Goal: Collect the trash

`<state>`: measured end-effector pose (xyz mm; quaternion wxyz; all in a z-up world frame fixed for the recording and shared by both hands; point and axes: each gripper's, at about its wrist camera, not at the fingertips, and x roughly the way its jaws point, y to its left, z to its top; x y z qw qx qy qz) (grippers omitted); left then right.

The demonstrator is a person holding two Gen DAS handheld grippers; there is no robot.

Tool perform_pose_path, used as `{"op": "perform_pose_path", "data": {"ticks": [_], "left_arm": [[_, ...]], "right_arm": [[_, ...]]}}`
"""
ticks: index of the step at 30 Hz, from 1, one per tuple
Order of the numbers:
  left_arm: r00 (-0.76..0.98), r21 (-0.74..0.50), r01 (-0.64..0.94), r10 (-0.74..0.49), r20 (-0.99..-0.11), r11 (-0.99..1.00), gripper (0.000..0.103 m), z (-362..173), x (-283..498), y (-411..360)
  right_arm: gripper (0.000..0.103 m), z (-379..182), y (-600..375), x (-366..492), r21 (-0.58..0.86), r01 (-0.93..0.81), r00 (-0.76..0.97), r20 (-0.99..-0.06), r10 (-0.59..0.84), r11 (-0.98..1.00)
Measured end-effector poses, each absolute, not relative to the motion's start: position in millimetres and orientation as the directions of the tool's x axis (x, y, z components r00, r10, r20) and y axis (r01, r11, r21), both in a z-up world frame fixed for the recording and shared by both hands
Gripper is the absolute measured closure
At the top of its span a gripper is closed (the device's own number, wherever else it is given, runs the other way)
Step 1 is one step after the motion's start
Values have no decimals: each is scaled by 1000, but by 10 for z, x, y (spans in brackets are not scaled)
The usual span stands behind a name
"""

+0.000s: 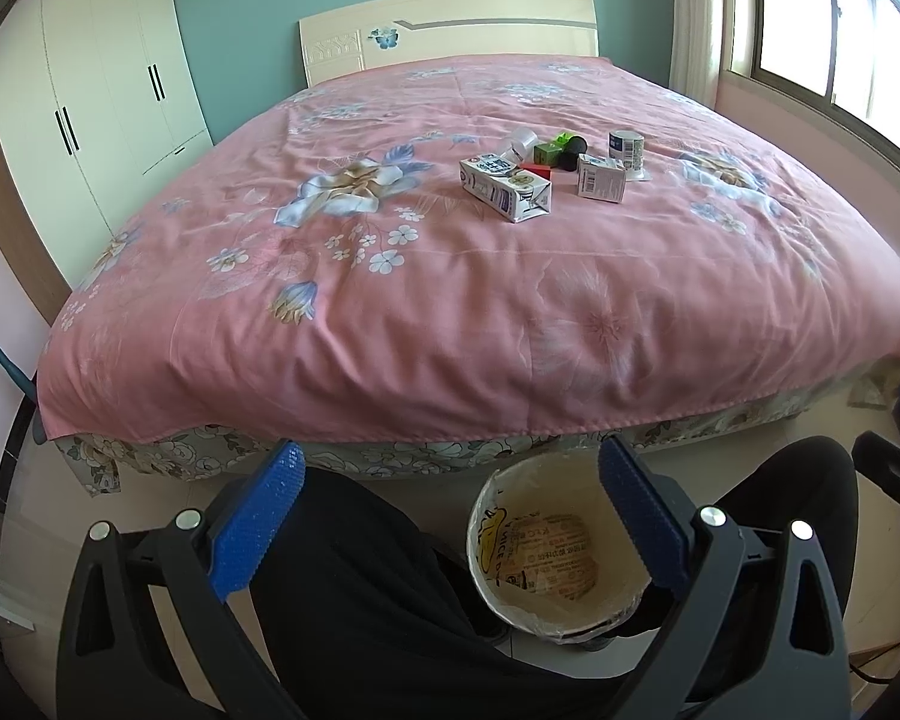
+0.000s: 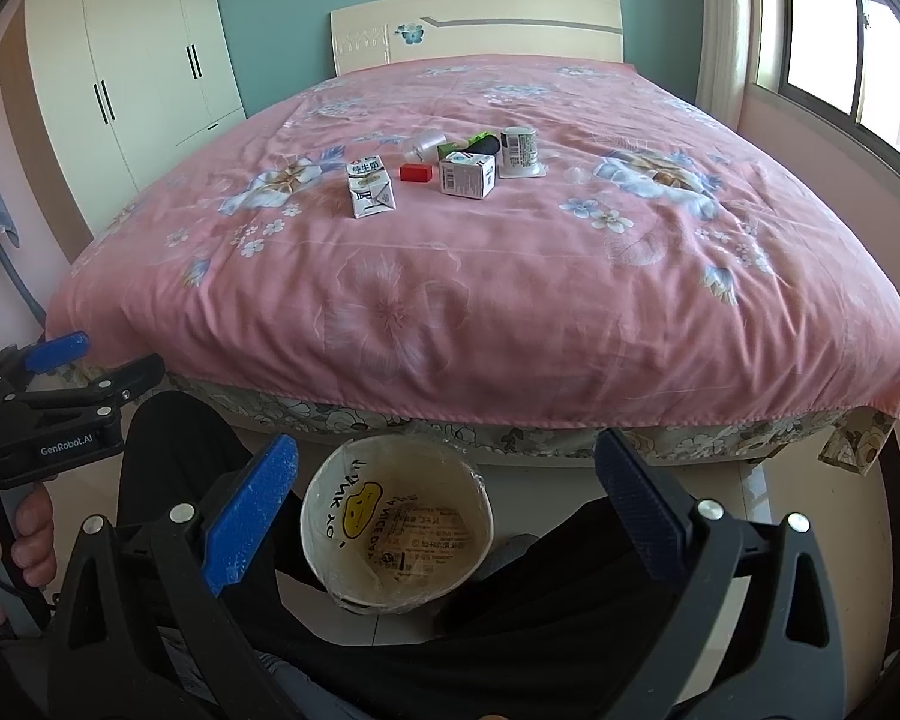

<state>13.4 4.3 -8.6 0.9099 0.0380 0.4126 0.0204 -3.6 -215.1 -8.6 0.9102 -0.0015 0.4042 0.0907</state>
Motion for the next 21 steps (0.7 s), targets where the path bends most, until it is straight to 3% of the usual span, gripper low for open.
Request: {"op": "perform_pose_path", "data": {"ticks": [4, 21], "left_arm": [[641, 32, -2, 26, -767, 999, 3, -107, 211, 91], [631, 63, -10, 55, -774, 998, 3, -254, 828, 17]], "right_arm": [[6, -86, -2166, 0, 66, -168, 660, -733, 162, 984], [6, 18, -2345, 704, 96, -295, 667, -692, 277, 951]]}}
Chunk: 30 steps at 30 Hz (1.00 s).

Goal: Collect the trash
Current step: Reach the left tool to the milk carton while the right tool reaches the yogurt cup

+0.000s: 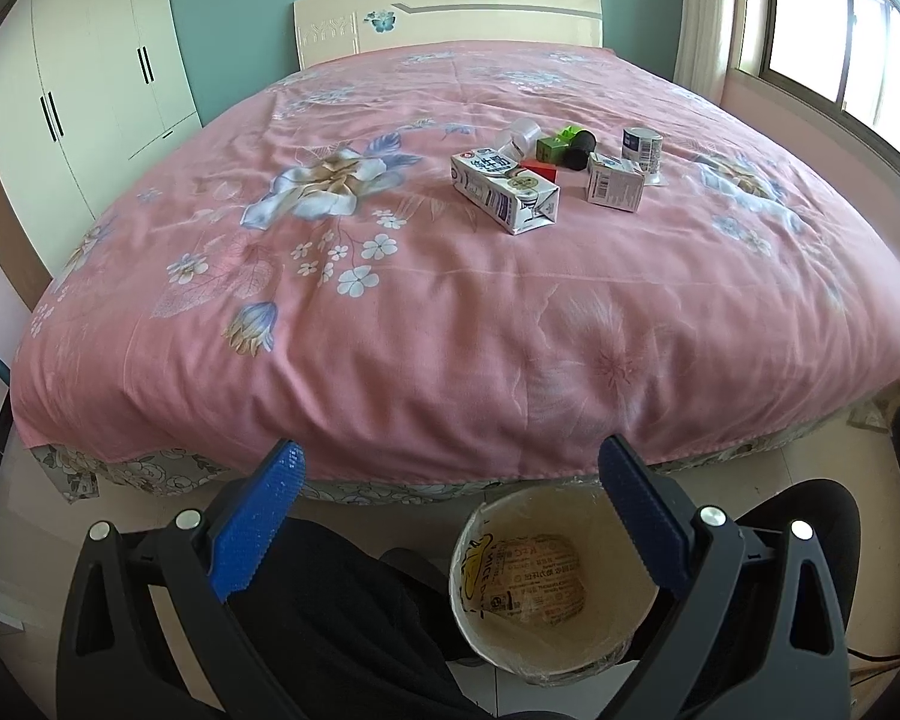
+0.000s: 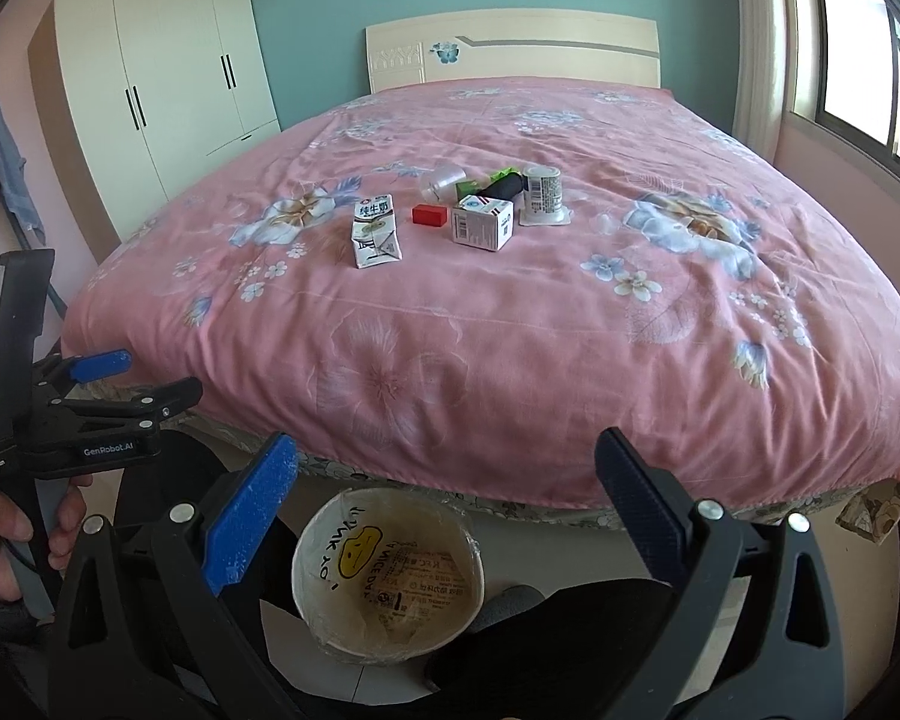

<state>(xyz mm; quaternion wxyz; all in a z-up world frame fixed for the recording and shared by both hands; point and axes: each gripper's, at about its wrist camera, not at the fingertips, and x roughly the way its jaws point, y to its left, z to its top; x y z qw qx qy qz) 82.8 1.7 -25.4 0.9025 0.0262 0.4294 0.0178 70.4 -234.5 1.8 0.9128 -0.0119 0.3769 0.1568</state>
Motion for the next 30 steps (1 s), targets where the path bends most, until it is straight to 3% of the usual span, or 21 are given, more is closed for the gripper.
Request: {"op": "perform_pose_path", "data": {"ticks": [19, 30], "left_arm": [[646, 74, -42, 83, -759, 996, 3, -341, 1629, -69], [633, 104, -22, 94, -769, 994, 3, -436, 2112, -211]], "right_arm": [[6, -78, -2514, 1815, 91, -443, 601, -708, 371, 892], [6, -243, -2808, 2512, 153, -287, 633, -710, 307, 946]]}}
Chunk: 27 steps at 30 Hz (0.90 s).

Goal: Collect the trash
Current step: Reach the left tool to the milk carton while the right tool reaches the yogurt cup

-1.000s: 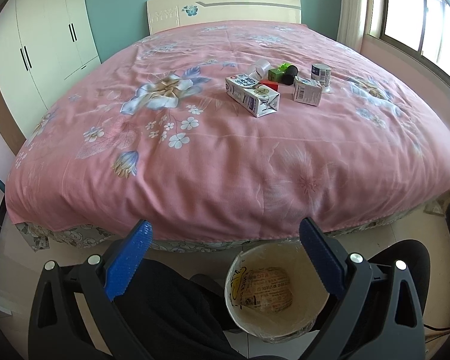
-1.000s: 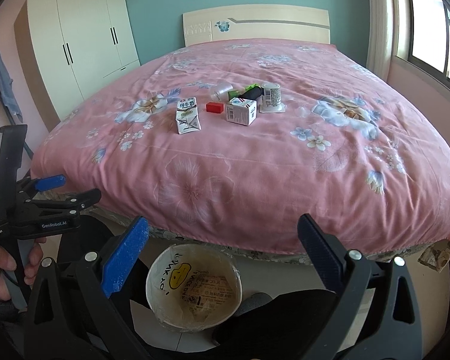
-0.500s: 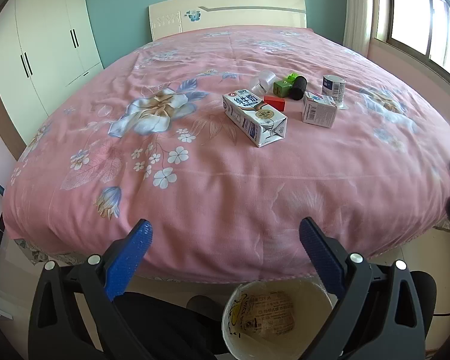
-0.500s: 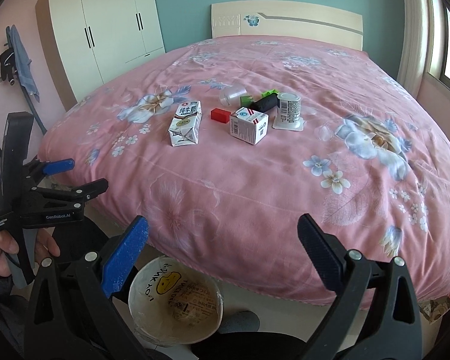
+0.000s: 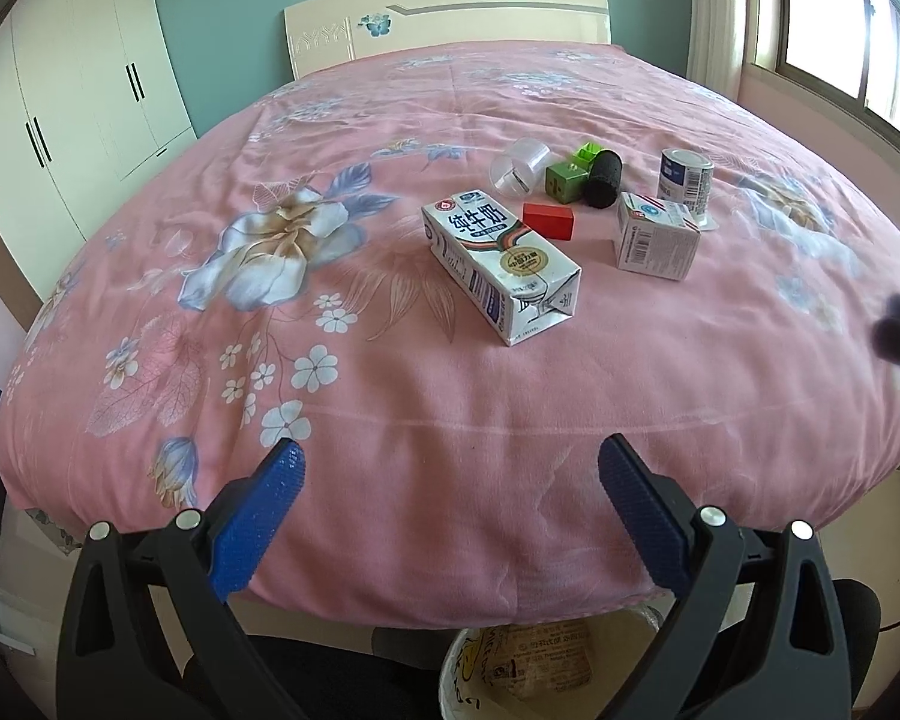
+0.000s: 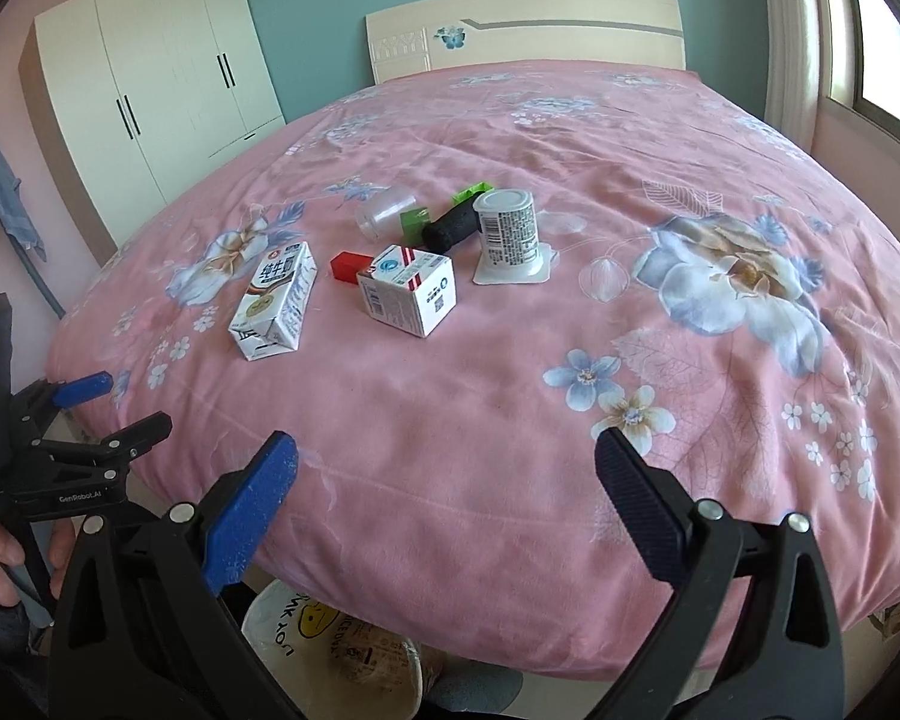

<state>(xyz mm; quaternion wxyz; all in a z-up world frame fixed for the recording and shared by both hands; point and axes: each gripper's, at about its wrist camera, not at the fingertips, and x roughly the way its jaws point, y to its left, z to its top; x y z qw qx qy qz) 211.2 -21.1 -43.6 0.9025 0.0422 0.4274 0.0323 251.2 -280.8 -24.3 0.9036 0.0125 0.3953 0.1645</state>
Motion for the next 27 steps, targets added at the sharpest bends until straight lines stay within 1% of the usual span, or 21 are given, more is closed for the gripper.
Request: {"op": "perform_pose_path", "data": {"ticks": [3, 5, 12, 22, 27], "left_arm": [[627, 111, -31, 106, -772, 993, 3, -462, 2263, -224], [607, 99, -35, 100, -788, 994, 3, -502, 2388, -203], [597, 82, -32, 85, -798, 996, 3, -549, 2743, -213], [569, 33, -20, 39, -822, 999, 3, -677, 3071, -355], [568, 50, -33, 60, -821, 998, 3, -720, 3267, -418]], "right_arm": [[6, -272, -2817, 2648, 120, -258, 651, -711, 264, 959], [6, -303, -2816, 2728, 126, -252, 647, -715, 264, 960], [6, -430, -2762, 2919, 105, -244, 640, -730, 241, 964], [6, -549, -2795, 3161, 111, -233, 626, -743, 236, 966], [6, -585, -2741, 3281, 97, -248, 627, -742, 236, 964]]}}
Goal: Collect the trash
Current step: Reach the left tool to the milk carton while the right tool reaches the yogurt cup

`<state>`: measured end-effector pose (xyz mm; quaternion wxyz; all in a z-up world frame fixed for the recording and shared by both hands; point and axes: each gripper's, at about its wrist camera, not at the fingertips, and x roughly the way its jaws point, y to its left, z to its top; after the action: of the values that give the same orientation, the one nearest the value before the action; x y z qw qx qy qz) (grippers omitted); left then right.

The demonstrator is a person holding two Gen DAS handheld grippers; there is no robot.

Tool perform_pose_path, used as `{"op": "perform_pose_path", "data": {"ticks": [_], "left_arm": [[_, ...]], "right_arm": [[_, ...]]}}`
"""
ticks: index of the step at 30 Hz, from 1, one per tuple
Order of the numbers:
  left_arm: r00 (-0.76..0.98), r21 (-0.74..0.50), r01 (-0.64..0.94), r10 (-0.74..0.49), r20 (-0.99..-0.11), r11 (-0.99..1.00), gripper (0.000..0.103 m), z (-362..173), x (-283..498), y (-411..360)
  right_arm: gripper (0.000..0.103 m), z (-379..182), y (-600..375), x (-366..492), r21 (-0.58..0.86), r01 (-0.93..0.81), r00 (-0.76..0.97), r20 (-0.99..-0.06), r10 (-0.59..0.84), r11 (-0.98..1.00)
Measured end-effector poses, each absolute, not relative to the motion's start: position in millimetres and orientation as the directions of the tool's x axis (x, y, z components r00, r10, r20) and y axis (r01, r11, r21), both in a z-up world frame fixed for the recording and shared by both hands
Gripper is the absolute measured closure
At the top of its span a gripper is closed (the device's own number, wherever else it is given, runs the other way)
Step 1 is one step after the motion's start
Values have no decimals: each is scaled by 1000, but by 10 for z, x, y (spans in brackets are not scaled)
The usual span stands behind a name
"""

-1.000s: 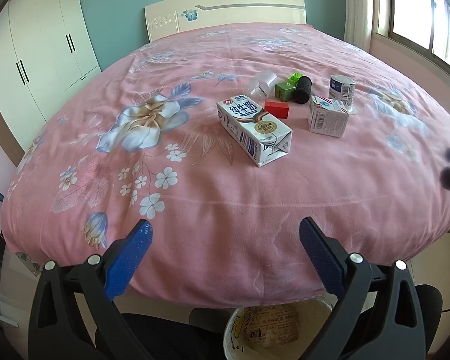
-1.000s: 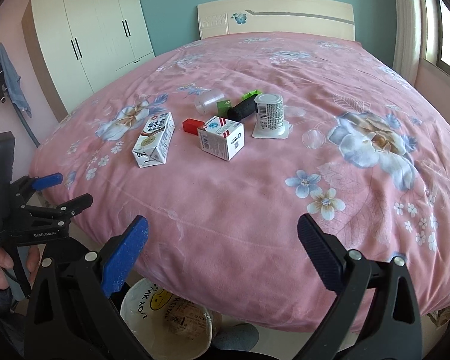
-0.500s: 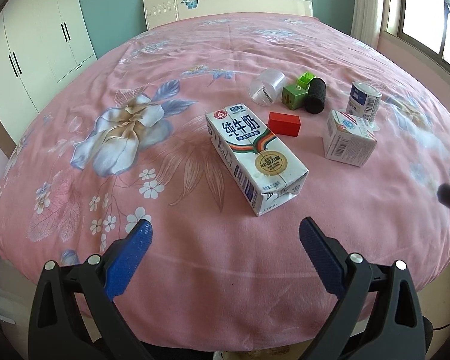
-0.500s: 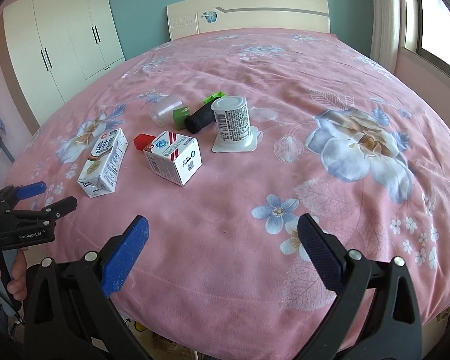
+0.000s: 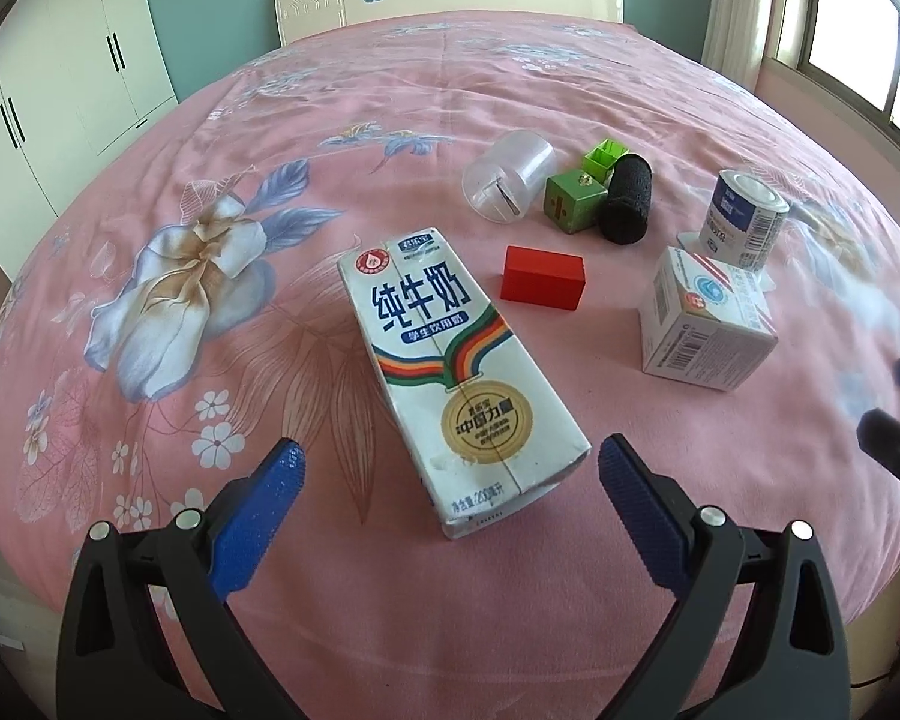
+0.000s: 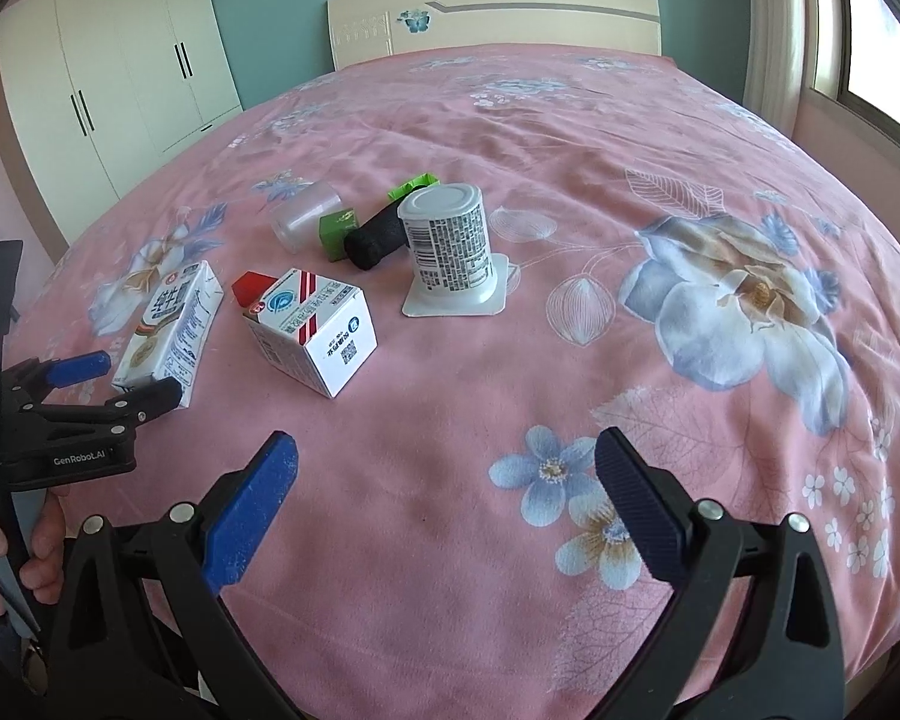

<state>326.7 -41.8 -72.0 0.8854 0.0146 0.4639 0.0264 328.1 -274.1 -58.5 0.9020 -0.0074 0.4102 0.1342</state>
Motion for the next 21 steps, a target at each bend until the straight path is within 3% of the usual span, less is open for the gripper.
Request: {"op": "perform_pose_path", "data": {"ticks": [16, 21], "left_arm": [[550, 52, -79, 87, -831, 996, 4, -899, 3754, -247], [553, 47, -64, 74, -830, 997, 18, -924, 3822, -220]], "right_arm": [[6, -708, -2594, 3937, 73, -246, 632, -744, 217, 966], [6, -732, -2623, 4186, 81, -210, 642, -740, 200, 974]]}}
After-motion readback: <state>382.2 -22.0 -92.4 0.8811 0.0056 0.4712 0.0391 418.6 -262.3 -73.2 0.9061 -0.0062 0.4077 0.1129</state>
